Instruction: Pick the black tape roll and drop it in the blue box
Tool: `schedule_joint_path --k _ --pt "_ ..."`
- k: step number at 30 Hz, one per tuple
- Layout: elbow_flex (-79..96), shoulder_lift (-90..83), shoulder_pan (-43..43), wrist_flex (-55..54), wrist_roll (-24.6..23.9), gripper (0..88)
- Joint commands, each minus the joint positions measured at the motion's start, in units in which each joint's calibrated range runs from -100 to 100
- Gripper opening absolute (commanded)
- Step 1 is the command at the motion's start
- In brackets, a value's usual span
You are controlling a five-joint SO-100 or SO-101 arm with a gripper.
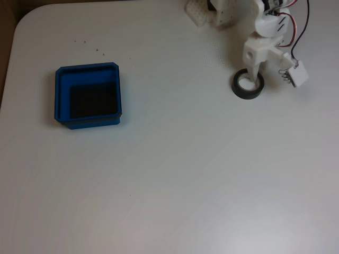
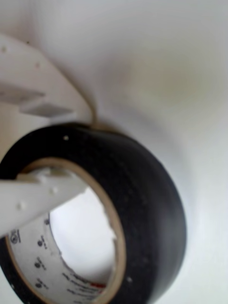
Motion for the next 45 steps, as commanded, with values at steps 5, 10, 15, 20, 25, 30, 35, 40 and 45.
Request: schedule_joint_path --k 5,10,15,20,25,30,35,40,45 --pt "-2.9 -8.8 -0.2 0.3 -0.3 1.4" --pt "-2.6 -14.9 0.0 0.5 -0.3 1.4" --pt "-2.6 -16.3 0.4 0.5 -0.3 1.4" --pt "-3.2 -16.3 0.6 7.6 -0.3 1.4" --pt "-6.5 -17.5 2.7 12.9 -0.3 1.3" --pt "-8.3 -23.7 8.2 13.2 -0.3 1.3" --pt "-8.3 -30.1 18.5 13.3 0.3 1.3" --pt "-8.3 -34.2 31.9 12.6 0.4 1.3" --pt "-8.3 -35.8 45.5 12.4 0.3 1.3"
